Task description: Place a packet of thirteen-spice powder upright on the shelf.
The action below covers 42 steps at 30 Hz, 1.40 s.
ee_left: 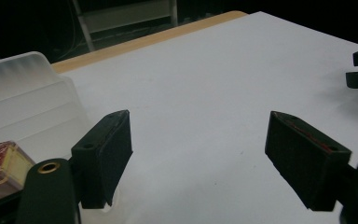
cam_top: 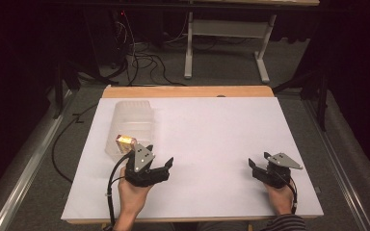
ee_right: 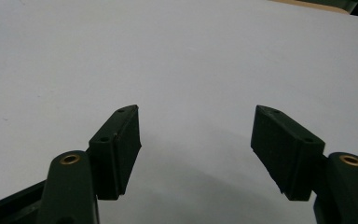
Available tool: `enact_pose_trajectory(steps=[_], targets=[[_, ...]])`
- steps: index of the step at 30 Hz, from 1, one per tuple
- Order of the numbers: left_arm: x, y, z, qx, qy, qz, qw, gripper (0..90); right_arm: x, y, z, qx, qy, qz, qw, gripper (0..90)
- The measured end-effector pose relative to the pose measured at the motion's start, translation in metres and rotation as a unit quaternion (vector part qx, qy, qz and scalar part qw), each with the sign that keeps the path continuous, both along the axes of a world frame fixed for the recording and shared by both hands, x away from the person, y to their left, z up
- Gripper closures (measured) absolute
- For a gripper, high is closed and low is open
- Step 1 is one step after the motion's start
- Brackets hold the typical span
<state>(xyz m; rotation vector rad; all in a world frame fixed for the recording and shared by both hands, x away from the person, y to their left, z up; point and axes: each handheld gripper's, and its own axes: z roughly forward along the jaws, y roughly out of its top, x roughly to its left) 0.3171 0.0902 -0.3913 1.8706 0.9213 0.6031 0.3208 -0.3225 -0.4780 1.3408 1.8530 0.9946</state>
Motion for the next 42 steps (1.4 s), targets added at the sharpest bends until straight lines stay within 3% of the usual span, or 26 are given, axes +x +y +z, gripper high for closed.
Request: enact_pose_trajectory(steps=[22,42], targets=[[0.003,-0.017,-0.008,0.001,0.008,-0.019,0.9998,23.7,0.0,0.001,0.0,0.0,0.002,-0.001,1.0,33.5],[0.008,-0.029,-0.02,-0.007,0.033,-0.041,0.9986,24.7,0.0,0.0,0.0,-0.003,0.002,0.001,1.0,33.5]])
